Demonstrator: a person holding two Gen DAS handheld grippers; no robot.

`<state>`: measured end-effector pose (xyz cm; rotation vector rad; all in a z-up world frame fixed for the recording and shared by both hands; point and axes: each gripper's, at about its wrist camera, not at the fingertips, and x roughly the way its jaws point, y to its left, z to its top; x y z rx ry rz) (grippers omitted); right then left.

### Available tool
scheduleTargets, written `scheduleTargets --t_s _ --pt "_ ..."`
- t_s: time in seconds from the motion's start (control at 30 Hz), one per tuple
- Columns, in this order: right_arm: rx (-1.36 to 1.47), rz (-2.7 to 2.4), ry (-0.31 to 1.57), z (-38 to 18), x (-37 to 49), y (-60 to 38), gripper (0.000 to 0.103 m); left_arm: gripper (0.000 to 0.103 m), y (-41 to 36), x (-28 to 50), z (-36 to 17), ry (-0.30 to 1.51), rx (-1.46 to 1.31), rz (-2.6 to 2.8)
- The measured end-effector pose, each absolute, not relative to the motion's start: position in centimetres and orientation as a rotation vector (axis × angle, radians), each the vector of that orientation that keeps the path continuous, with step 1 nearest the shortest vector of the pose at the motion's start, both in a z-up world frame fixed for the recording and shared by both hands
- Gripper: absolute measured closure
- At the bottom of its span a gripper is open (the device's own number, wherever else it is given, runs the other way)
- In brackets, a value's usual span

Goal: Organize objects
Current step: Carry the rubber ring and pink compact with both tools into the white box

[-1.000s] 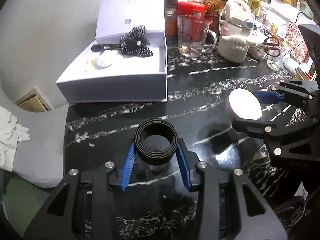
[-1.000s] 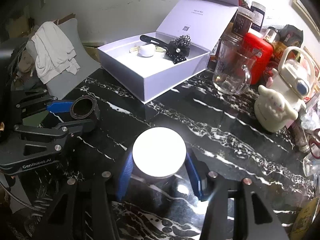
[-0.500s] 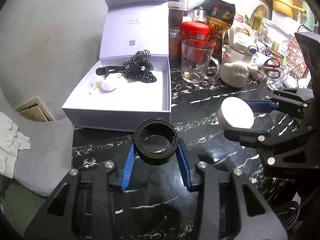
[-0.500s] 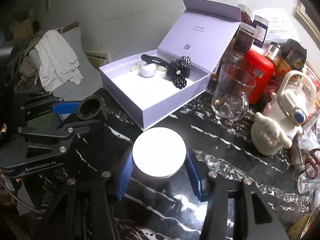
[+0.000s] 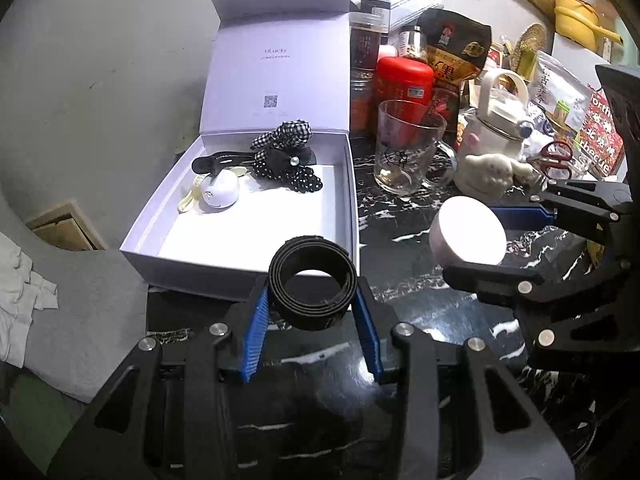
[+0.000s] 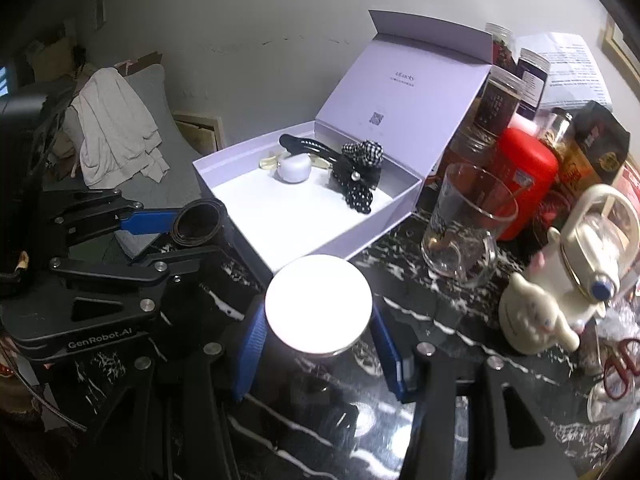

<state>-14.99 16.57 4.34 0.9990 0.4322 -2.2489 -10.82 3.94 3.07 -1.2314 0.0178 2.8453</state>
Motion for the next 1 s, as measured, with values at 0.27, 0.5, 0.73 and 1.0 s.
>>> scheduleTargets --t_s 0.27,0.5,0.73,1.0 --pt "0.981 -2.244 0.453 4.6 -18.0 15.0 0.051 0.064 2.7 -13.8 3.4 0.033 -1.255 2.859" --pt "0.968 -2.25 0.46 4.7 -20.6 14.0 0.051 0.064 1.8 -16.2 4.0 0.028 -1.221 2.889" --pt "0.936 -2.247 0.47 4.8 -23.0 13.0 0.051 0.064 0.8 -18.7 4.0 0.029 -1.224 2.919" --pt "0.951 -2.206 0.451 4.4 -25.3 11.3 0.051 0.064 -0.9 -21.6 2.5 -0.044 -1.274 2.921"
